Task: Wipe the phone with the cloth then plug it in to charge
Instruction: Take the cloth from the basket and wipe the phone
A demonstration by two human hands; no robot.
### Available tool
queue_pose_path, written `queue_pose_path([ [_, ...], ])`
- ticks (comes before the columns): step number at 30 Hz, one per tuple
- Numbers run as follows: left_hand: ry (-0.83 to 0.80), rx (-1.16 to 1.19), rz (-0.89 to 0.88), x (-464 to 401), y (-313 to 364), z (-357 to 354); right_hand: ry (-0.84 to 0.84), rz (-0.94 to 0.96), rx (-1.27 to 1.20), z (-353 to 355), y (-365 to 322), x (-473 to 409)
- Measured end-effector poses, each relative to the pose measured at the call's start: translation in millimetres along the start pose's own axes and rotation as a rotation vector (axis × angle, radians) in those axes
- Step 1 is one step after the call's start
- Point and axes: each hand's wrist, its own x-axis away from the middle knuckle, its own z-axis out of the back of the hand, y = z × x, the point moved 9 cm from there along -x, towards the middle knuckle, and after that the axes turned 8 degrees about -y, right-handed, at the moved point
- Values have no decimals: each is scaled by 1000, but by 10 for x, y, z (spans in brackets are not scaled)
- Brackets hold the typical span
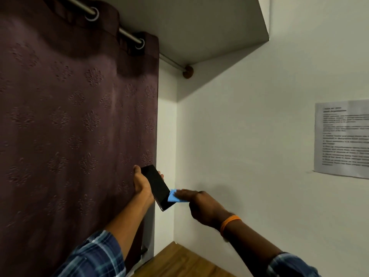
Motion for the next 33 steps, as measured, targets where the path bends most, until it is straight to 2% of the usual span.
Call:
queue_pose_path([
  [4,10,-64,10,102,-43,58,276,-12,-77,395,-80,-169],
  [7,-82,-130,78,139,-144,69,332,-14,-53,463,-247,-394],
  [12,-171,-127,60,126,-135,23,172,76,39,174,-567,-822],
  [16,-94,-159,22,67,-13,138,3,69,126,-254,-634,-966],
  [22,12,-173,52,-58,43,353,-92,68,128,-502,-615,-920],
  [26,82,-144,11,-157,87,466,-162,84,112,-619,-534,-755],
  [33,39,-80,-19,-205,180,408,-245,91,98,-677,-277,-419],
])
